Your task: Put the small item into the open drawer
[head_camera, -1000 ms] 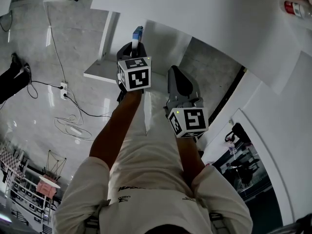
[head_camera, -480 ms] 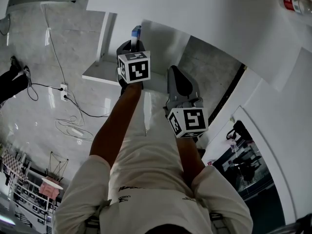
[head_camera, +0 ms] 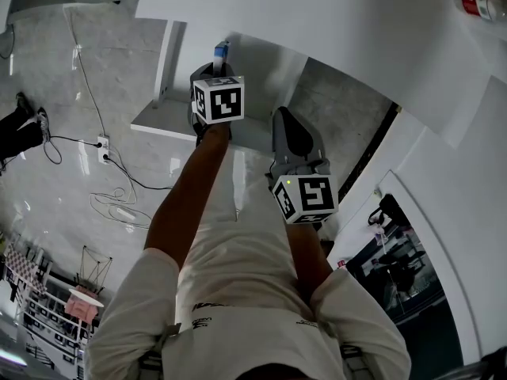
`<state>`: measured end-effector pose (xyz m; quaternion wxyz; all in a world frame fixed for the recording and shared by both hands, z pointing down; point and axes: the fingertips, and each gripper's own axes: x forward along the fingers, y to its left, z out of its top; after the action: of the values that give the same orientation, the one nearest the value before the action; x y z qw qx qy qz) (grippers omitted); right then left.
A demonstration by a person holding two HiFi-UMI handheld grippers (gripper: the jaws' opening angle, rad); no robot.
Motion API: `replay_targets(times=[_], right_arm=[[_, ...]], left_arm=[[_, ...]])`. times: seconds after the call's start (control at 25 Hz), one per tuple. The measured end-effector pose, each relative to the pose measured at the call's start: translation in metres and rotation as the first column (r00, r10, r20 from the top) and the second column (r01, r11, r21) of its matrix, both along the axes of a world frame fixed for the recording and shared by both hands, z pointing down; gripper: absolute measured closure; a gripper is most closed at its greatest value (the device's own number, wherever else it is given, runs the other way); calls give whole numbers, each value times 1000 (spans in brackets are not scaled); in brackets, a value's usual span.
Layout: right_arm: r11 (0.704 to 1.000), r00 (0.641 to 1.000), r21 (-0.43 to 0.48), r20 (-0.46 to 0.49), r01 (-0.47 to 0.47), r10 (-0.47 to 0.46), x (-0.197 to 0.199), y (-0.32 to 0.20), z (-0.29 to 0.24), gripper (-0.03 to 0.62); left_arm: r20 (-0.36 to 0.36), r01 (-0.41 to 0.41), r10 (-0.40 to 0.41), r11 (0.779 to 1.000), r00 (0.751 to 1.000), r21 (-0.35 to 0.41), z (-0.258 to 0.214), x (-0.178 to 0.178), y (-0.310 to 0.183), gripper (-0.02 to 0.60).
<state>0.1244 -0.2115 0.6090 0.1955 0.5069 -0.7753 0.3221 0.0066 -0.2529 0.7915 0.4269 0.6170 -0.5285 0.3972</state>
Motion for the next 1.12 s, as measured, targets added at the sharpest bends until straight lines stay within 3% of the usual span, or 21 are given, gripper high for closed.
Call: replay_targets(times=[0.64,1.12], right_arm=[[1000,1000,-12,-2,-8,8,4,-1,5,595],[1000,1000,0,0,-10,10,5,0,-2,595]], left_arm=[[18,-2,3,999,1000,-33,17,3,1,491],[-8,8,-8,1000,1000,-12,8,5,0,434]])
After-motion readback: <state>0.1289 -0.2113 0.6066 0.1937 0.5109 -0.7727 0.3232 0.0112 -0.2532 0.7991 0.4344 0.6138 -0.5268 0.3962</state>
